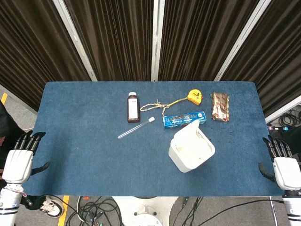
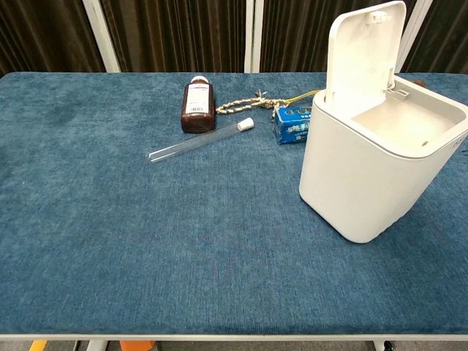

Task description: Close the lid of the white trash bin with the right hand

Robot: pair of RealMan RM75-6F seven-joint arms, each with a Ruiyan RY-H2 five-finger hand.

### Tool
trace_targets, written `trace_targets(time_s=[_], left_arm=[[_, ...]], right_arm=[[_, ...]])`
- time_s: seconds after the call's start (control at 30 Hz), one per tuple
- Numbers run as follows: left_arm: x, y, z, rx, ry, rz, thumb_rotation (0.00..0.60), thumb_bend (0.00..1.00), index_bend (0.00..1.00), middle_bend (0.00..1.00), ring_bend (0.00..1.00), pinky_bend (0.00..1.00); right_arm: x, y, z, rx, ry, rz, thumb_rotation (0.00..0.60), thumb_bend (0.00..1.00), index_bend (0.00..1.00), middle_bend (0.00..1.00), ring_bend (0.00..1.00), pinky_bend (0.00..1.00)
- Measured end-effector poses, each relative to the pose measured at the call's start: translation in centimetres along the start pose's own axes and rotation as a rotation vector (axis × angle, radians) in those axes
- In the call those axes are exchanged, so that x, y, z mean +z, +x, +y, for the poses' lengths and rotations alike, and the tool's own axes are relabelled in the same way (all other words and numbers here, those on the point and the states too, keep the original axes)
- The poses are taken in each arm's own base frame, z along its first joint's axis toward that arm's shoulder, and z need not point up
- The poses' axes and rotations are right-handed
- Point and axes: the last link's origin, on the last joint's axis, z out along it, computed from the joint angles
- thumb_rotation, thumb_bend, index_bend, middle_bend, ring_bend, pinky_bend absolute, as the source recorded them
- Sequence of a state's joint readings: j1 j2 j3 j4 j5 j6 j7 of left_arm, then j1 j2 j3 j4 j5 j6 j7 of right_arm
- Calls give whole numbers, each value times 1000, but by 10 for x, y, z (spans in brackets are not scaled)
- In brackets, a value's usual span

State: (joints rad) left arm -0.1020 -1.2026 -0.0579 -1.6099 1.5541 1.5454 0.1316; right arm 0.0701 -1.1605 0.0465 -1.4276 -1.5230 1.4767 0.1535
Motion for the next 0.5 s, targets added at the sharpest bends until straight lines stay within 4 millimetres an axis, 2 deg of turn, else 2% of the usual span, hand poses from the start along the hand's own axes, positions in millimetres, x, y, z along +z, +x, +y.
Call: trace_targets(time_s=[0.4,0.43,0.5], left_arm=[[-1,-2,1,-6,2,-15,600,0,136,155,61,137],[-1,-2,0,-9,2,-14,600,0,136,155,60,137],[-2,-3,-1,-11,0,-16,600,0,136,155,60,137]], right_arm=[[2,1,-6,7,21,0,600,284,0,0,0,0],[2,1,-7,5,24,-1,600,299,0,0,0,0],[3,1,-11,-3,38,-6,600,428,0,0,0,0]])
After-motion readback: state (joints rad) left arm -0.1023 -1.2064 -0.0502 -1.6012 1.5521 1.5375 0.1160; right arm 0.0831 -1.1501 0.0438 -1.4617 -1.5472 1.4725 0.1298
